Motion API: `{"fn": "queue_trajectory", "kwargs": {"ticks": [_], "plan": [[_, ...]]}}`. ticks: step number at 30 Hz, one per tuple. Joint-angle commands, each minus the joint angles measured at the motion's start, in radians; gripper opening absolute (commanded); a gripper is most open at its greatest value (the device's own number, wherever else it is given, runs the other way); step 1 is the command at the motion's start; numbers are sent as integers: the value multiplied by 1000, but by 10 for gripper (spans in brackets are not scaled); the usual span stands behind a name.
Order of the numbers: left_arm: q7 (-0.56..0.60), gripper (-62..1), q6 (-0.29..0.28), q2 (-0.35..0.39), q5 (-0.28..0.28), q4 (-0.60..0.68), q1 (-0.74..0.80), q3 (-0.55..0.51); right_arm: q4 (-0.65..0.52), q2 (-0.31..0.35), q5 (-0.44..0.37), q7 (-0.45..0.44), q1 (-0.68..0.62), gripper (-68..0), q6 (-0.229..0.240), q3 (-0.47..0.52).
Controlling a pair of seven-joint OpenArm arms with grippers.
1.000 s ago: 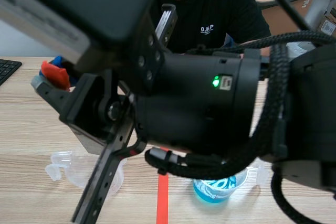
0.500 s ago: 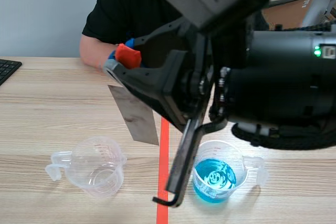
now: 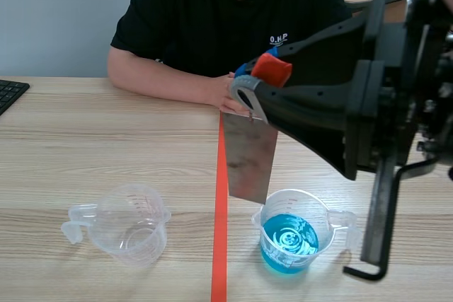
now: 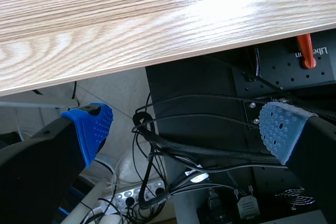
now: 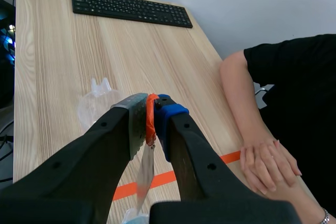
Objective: Do the redox reaction experiment.
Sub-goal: 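Move the plate over the blue solution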
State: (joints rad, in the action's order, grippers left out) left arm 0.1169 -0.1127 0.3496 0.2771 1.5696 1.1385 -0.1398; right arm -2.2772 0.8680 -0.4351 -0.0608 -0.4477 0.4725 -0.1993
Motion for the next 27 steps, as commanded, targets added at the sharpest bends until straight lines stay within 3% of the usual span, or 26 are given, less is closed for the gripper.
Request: {"fn": "queue_trajectory", "kwargs": {"ticks": [1,14,21,27], "plan": [[13,-12,-5,-2,2,13,11,-5,-18,11,-8,-29,-24,-660,4,32],[13,-13,-5,-2,2,13,11,-5,-18,10,-5,-160,-294,-660,94,328],[14,-13,-6,0,3,13,11,-5,-18,11,52,-229,-401,-660,97,439],[14,-13,-6,1,3,13,11,-5,-18,53,77,-256,-422,-659,96,459]]}}
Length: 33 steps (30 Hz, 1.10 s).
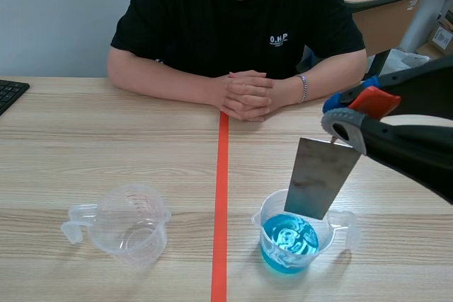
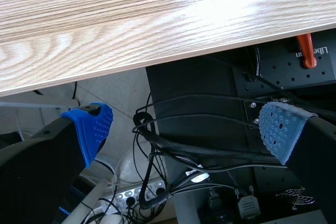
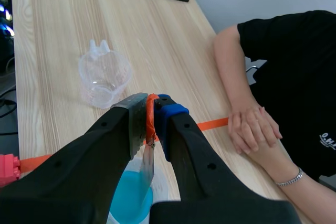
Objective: Do the redox reaction experiment.
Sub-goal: 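Move the plate over the blue solution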
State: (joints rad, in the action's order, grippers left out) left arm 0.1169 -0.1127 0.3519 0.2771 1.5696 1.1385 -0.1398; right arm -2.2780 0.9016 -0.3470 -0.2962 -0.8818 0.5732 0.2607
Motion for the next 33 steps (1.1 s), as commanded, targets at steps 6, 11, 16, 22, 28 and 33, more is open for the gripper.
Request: {"fn": "queue_trajectory", "kwargs": {"ticks": [6,11,16,22,28,33], "plan": [[13,-13,-10,-2,2,13,11,-5,-13,63,-12,-35,12,-658,-52,-1],[14,-13,-10,-2,2,13,11,-5,6,92,-12,-51,12,-658,-61,-1],[14,-13,-11,-2,2,13,11,-5,33,96,-11,-79,13,-658,-80,-1],[21,-13,-11,-2,2,13,11,-5,37,96,-11,-89,15,-658,-79,-1],[21,-13,-10,-2,3,13,11,-5,37,96,-11,-94,15,-658,-79,-1],[21,-13,-10,-2,3,13,11,-5,37,96,-11,-95,15,-658,-79,-1]]}}
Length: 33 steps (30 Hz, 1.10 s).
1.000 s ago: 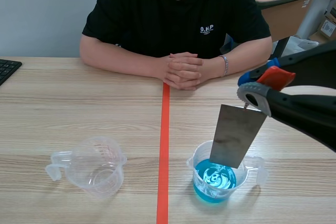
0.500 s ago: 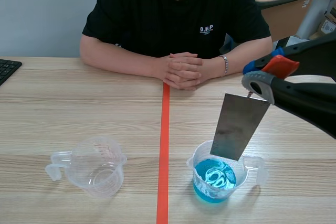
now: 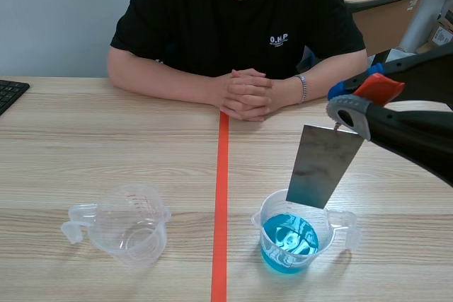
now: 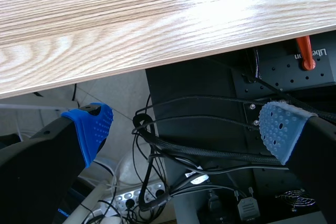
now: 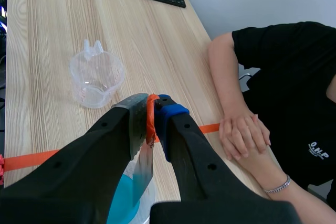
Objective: Do the redox reaction experiment.
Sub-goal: 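Move the plate over the blue solution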
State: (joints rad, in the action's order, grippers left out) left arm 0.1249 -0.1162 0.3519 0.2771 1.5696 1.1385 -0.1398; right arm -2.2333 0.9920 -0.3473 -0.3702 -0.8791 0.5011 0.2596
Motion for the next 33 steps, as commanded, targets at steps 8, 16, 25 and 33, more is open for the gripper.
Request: {"fn": "queue_trajectory", "kwargs": {"ticks": [8,16,25,33], "plan": [[14,-13,-6,-2,-6,13,11,-5,-8,6,-11,-21,12,-658,-7,0],[24,-184,-7,83,-9,13,14,-5,-8,6,-12,-21,12,-658,-7,0],[146,-295,-6,364,39,34,11,-5,-8,5,-12,-21,12,-658,-6,0],[185,-515,-9,701,52,103,5,-5,-8,5,-12,-22,12,-658,-6,0]]}}
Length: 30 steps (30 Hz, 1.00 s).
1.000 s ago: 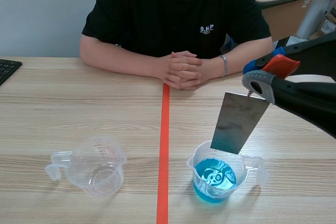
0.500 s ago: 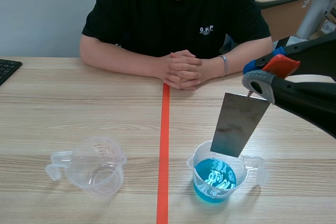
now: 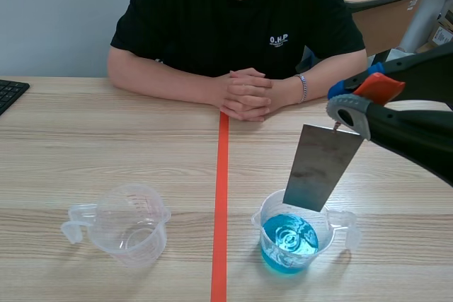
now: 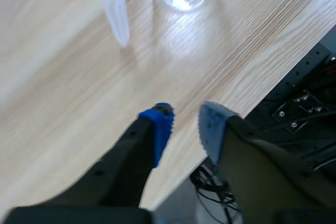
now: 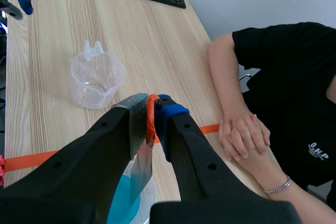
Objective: Do the redox reaction experiment.
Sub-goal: 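Move the plate over the blue solution, then point at the plate with the left hand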
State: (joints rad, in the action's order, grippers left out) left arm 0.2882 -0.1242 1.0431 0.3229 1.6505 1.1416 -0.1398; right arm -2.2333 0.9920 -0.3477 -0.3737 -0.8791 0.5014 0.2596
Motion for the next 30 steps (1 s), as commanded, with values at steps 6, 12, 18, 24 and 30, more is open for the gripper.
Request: {"fn": "queue_trajectory", "kwargs": {"ticks": [6,12,18,24,30], "plan": [[124,-556,-1,247,11,74,2,-5,-8,5,-12,-18,12,-658,-7,0],[199,-561,-1,360,89,125,-89,-5,-8,5,-12,-18,12,-658,-7,0],[237,-561,-1,387,161,200,-181,-5,-8,5,-12,-18,12,-658,-7,0],[240,-561,3,387,201,269,-198,-5,-8,5,-12,-18,12,-658,-7,0],[193,-561,2,350,235,265,-197,-4,-8,5,-12,-18,12,-658,-7,0]]}}
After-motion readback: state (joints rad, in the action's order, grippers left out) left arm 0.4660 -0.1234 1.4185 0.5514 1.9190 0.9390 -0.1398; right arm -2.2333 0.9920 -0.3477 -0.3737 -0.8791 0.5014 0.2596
